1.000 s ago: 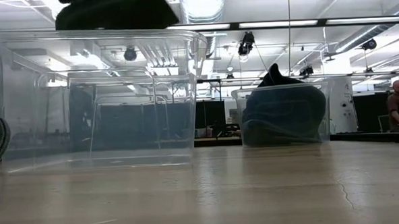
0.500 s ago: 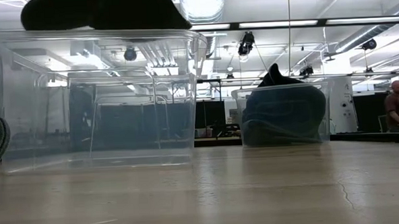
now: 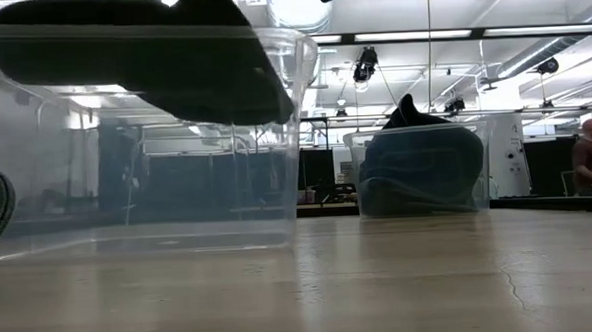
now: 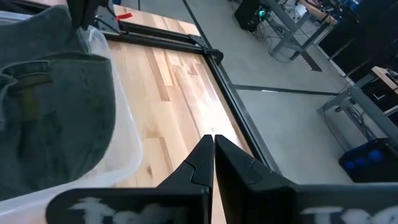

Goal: Pick & Place hat
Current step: Put the top green cap into the bottom transparent bin

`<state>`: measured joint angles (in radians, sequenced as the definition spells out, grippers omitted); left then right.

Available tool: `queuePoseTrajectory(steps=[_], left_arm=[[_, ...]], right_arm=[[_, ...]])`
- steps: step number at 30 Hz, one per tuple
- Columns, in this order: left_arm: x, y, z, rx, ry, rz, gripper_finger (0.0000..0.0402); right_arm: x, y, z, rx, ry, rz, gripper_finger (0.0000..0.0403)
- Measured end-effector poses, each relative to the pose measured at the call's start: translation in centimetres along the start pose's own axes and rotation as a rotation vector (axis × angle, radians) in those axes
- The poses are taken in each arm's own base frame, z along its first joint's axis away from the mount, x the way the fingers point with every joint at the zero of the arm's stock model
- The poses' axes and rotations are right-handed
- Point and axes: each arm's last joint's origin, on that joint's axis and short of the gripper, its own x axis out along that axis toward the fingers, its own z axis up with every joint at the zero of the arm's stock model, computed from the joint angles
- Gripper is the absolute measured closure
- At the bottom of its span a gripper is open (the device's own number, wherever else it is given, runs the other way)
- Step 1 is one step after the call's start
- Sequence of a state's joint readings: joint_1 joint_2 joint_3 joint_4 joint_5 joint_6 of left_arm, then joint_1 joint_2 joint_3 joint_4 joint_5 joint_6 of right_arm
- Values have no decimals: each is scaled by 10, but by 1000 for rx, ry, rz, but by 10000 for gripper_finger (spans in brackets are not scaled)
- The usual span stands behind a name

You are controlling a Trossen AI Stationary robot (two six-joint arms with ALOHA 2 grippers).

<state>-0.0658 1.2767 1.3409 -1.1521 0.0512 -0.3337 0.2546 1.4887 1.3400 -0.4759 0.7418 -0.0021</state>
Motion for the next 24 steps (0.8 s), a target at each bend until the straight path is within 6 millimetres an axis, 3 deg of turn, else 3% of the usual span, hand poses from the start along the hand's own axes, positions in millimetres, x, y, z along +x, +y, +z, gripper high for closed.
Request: queuePoseTrajectory(steps=[9, 16, 24], left_arm=[[3, 5, 1, 7, -35, 166, 401], [8, 3, 2, 16, 2, 102, 401], [26, 5, 0, 55, 77, 99, 401]], right_arm=[[1, 1, -3, -4, 7, 0, 394], [1, 1, -3, -3, 5, 0, 394], [2, 1, -3, -4, 6, 0, 394]])
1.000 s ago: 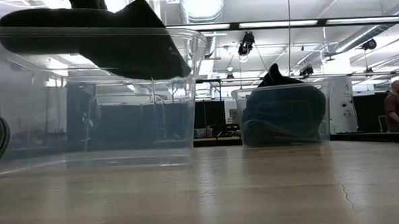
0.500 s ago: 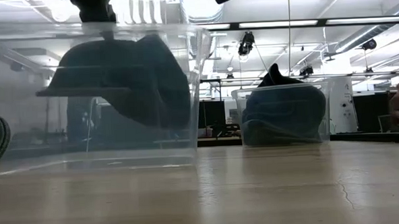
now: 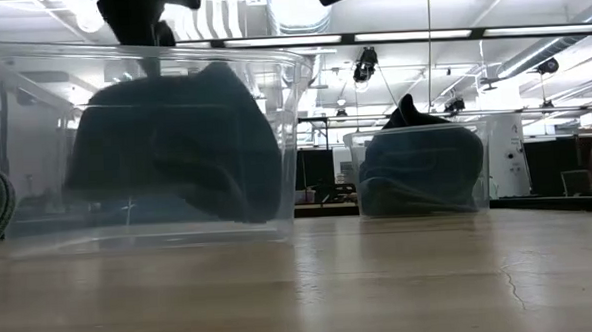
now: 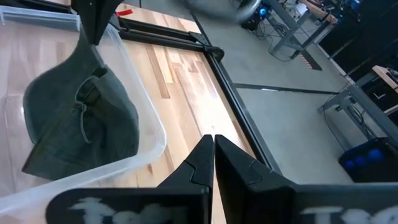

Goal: Pick & Place hat
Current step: Put the top green cap into the bottom transparent bin, then put the green cap into the bottom transparent bin

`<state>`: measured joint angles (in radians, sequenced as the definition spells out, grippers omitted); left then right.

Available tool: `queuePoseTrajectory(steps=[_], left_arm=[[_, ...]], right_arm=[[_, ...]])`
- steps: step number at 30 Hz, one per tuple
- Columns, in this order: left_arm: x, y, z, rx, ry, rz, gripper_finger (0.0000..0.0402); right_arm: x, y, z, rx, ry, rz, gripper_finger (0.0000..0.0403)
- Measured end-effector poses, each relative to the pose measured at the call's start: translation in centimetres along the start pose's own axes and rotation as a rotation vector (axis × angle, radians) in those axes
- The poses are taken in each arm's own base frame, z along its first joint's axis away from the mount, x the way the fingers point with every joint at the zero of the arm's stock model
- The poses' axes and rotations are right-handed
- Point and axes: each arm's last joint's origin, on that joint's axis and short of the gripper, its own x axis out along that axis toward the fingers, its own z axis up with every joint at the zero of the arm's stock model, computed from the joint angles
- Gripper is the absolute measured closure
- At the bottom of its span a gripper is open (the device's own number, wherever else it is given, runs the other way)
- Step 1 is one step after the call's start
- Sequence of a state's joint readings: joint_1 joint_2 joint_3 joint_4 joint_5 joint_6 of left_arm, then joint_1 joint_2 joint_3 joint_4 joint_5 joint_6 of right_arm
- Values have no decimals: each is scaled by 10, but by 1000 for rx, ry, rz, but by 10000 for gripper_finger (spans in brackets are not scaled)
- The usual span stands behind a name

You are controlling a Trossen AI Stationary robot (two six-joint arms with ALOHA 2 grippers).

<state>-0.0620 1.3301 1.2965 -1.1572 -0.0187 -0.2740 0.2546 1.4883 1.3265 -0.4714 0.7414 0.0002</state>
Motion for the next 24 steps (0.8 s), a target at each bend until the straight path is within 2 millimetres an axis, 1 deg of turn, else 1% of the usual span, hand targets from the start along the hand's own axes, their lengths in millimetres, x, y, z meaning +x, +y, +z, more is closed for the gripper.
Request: queuePoseTrajectory(steps=[6, 8, 11, 16, 19, 24], left_arm=[[24, 2, -8, 36, 79, 24, 401], [28, 3, -8, 14, 81, 76, 401], [31, 6, -8, -40, 68, 161, 401], [29, 6, -7, -11, 57, 164, 397], [26, 9, -5, 15, 39, 192, 375], [17, 10, 0, 14, -4, 236, 320]], right_arm=[[1, 1, -2, -4, 5, 0, 394], [1, 1, -2, -5, 5, 1, 394], [1, 1, -2, -4, 5, 4, 394], [2, 2, -3, 4, 7, 5, 394], [2, 2, -5, 10, 10, 5, 394], [2, 2, -5, 16, 12, 7, 394]])
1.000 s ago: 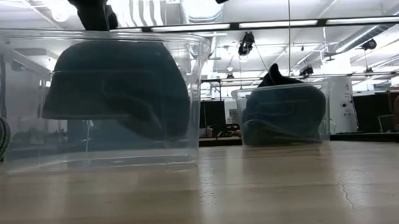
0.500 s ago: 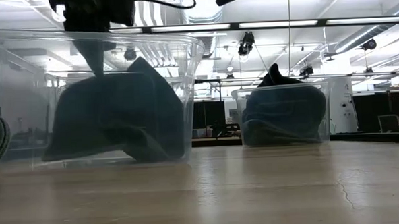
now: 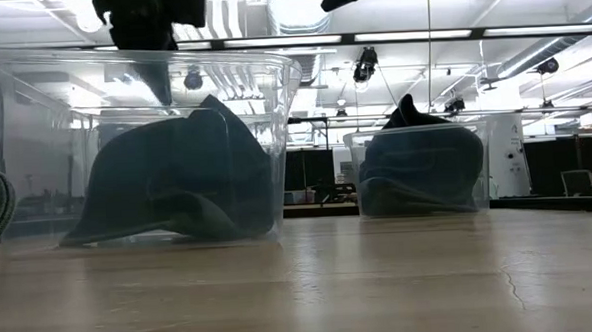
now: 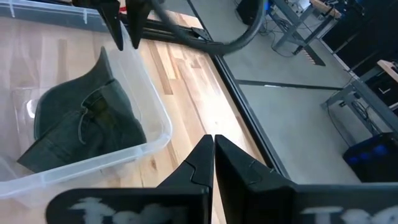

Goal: Pick & Place hat
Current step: Put the green cap into the bottom transparent bin

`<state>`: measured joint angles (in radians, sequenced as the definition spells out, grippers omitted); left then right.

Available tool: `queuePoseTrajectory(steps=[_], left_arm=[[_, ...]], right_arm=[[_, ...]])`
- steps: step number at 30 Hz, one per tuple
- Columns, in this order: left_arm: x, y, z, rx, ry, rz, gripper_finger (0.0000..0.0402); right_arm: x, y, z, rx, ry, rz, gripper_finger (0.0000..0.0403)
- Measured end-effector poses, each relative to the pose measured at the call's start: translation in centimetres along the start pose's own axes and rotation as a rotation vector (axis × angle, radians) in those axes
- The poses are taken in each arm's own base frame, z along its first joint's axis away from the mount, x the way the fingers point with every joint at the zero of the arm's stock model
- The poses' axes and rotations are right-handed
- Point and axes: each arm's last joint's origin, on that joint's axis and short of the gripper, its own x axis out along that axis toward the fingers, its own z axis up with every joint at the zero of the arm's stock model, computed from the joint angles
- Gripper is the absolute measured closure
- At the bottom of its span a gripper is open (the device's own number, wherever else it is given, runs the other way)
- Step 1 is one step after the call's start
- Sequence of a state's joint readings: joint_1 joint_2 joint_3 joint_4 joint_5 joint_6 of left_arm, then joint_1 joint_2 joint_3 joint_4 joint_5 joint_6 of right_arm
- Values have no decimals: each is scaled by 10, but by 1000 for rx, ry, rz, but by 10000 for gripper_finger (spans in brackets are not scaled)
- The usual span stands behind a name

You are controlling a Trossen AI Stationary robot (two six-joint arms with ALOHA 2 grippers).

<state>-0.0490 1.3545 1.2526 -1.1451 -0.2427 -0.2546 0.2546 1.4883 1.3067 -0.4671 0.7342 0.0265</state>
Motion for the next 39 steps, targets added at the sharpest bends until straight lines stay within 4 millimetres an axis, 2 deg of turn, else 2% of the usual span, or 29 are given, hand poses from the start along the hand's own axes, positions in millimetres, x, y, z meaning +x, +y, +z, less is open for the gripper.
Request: queuePoseTrajectory(steps=[3, 6, 8, 12, 18, 22, 25, 32, 39], left_arm=[[-10, 1, 4, -24, -21, -7, 298], [-23, 0, 6, -47, -29, -116, 290], [-31, -1, 7, -53, -39, -189, 289], [-44, 0, 5, -85, -74, -227, 289], [-50, 2, 2, -92, -93, -238, 289], [-50, 0, 2, -88, -94, -241, 289], [-51, 0, 2, -83, -95, -241, 289], [-52, 0, 2, -88, -99, -243, 289], [-54, 1, 3, -97, -105, -246, 289]], right_arm=[[0, 0, 0, 12, 0, 3, 394], [0, 2, 0, 42, 3, 60, 394], [-1, 4, 0, 61, 6, 142, 394], [-4, 9, 3, 118, 9, 344, 394], [-14, 25, 11, 204, -31, 707, 394], [-22, 48, 15, 196, -105, 781, 379], [-18, 75, 15, 172, -152, 818, 353], [14, 135, 4, 180, -109, 854, 279], [61, 185, -22, 229, 35, 832, 252]])
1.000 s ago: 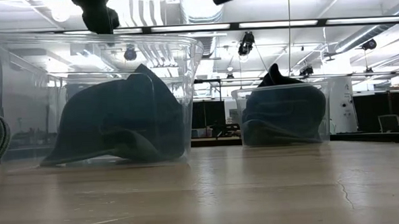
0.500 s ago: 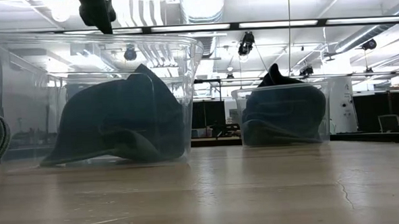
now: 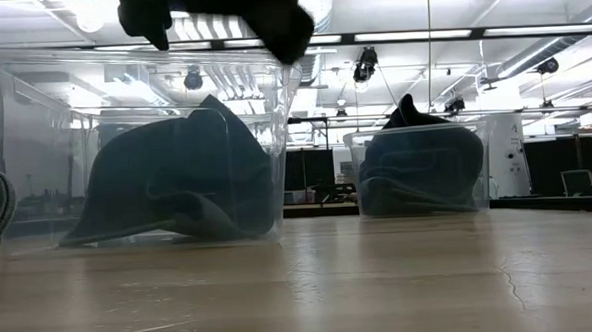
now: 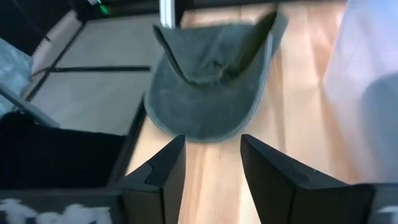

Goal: Pick & Place hat
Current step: Put the green cap into the bottom transparent bin

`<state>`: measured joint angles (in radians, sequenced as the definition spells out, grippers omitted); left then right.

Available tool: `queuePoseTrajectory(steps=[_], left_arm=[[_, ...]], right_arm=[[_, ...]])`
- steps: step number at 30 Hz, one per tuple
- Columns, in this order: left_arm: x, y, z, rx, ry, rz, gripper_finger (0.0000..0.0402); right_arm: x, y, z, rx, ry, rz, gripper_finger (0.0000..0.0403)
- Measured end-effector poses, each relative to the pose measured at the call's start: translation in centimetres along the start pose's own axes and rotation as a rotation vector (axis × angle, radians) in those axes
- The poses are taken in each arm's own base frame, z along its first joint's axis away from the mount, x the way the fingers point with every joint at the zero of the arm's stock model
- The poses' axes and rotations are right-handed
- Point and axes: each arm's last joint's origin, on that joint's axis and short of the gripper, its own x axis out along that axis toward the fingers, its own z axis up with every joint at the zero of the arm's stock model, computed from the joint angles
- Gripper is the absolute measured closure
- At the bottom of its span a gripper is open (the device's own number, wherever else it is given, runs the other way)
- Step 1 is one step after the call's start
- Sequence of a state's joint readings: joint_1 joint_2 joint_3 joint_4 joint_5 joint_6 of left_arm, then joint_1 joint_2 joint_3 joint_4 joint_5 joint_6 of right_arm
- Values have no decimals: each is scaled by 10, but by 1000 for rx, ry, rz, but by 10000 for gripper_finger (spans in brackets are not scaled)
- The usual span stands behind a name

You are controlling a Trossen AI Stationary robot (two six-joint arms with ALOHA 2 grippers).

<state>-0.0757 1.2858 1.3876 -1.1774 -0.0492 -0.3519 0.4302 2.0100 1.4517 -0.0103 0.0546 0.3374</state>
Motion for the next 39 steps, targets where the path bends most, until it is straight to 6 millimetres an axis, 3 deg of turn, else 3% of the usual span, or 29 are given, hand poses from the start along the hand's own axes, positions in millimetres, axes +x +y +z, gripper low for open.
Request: queuePoseTrajectory(steps=[6, 12, 19, 27, 31, 37, 39], left_arm=[[0, 0, 0, 0, 0, 0, 289], [0, 0, 0, -9, 0, -1, 289], [0, 0, 0, -12, 1, 0, 289], [0, 0, 0, -15, 1, 0, 289], [0, 0, 0, -17, 0, 0, 289], [0, 0, 0, -22, 1, 0, 289], [0, 0, 0, -22, 1, 0, 289]], right_arm=[[50, -10, -18, 125, 58, -61, 238], [82, -9, -23, 177, 86, -74, 208], [105, -11, -28, 230, 123, -158, 210], [117, -8, -24, 183, 97, -204, 230], [116, -7, -19, 150, 86, -213, 256], [115, -5, -18, 106, 88, -209, 366], [113, -5, -16, 99, 87, -206, 382]])
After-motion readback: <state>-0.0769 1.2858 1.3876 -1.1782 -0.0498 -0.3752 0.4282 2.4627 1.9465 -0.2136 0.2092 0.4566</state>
